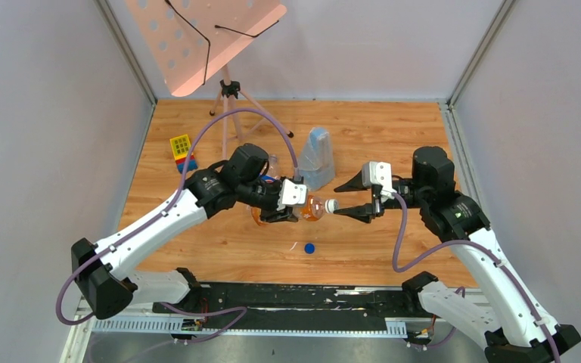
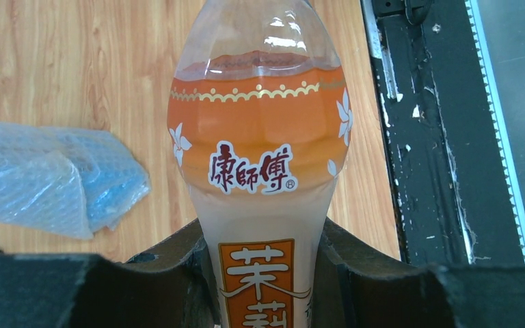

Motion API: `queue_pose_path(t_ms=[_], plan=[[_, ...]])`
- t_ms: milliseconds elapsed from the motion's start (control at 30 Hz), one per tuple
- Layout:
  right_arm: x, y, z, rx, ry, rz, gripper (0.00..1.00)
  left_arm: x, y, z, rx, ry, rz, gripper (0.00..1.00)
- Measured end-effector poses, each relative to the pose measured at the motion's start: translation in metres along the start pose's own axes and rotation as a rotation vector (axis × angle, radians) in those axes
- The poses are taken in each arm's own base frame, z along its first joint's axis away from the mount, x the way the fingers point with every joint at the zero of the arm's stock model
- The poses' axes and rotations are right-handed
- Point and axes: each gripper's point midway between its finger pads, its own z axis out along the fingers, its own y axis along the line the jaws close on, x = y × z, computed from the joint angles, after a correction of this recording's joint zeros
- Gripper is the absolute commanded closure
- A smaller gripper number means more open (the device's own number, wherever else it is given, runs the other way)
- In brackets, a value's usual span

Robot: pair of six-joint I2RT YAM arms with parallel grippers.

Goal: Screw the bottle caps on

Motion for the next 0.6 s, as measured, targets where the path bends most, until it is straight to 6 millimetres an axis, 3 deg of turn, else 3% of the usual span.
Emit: queue_pose_path(t_ms=[400, 500, 600], plan=[[0.006, 0.012, 0.002, -0.056, 0.011, 0.004, 0.61, -0.002, 0.0, 0.0, 0.026, -0.025, -0.022, 1.0], [0.008, 0.011, 0.004, -0.062, 0.014, 0.005, 0.68, -0.002, -0.002, 0.001, 0.037, -0.03, -0.034, 1.0], [0.008, 0.011, 0.005, -0.065, 0.016, 0.007, 0.81, -0.002, -0.004, 0.001, 0.046, -0.033, -0.048, 1.0]])
